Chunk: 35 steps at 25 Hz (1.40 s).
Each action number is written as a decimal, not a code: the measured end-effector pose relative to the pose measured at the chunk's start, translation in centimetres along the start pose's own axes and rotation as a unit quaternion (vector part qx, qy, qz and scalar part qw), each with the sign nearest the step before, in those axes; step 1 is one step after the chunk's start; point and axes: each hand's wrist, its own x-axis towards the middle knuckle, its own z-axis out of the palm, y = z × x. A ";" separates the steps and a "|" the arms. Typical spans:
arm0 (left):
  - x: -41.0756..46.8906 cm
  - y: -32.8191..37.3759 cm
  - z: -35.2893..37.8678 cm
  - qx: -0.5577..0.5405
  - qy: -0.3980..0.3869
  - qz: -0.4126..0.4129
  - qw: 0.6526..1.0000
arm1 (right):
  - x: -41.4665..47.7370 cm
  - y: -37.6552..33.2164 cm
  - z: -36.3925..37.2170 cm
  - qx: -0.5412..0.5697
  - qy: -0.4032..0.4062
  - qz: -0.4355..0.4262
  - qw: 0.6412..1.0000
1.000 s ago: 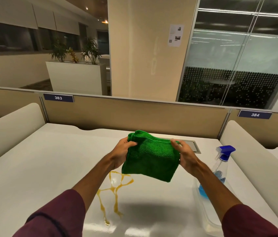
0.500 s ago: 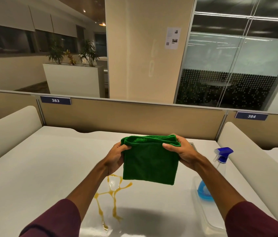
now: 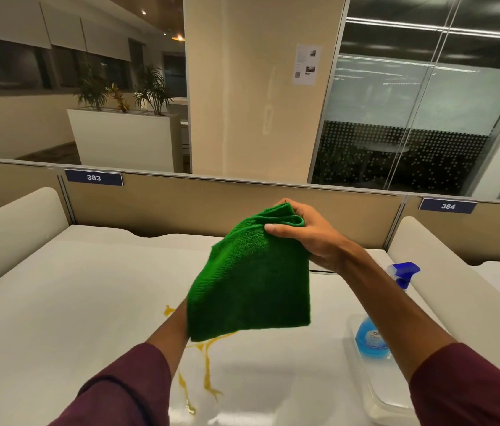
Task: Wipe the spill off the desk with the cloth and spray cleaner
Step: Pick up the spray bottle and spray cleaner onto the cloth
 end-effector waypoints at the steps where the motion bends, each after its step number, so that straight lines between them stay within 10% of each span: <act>1: -0.6 -0.2 -0.2 -0.019 -0.004 -0.023 1.000 | 0.1 -0.3 0.8 -0.016 0.021 0.001 1.000; 7: 0.1 1.9 5.2 -0.206 -0.026 0.076 0.975 | -0.1 2.0 1.0 -0.022 0.171 0.077 0.982; 11: 1.7 3.8 7.6 -0.354 -0.231 0.184 0.887 | -0.2 1.8 0.2 -0.048 0.154 0.095 0.982; 14: 3.8 3.6 7.0 -0.355 -0.249 0.169 0.885 | -0.3 0.8 -0.2 -0.082 0.099 0.057 0.990; 19: 4.8 -0.1 4.1 -0.148 -0.120 0.074 0.979 | -0.5 -1.8 0.0 -0.114 -0.045 0.014 0.992; 23: 1.4 -2.6 1.6 -0.143 -0.013 0.004 0.990 | 0.1 -2.6 1.1 0.016 -0.113 0.006 0.993; 29: -2.6 -2.1 3.3 -0.152 0.058 -0.004 0.987 | 1.2 1.1 1.9 -0.092 0.100 0.029 0.990; 32: -0.3 1.1 7.4 -0.348 0.017 0.068 0.935 | 1.2 2.0 1.5 -0.081 0.149 0.040 0.985; 35: 2.5 3.4 10.1 -0.437 -0.205 0.214 0.849 | 1.5 2.3 0.7 -0.112 0.165 0.055 0.978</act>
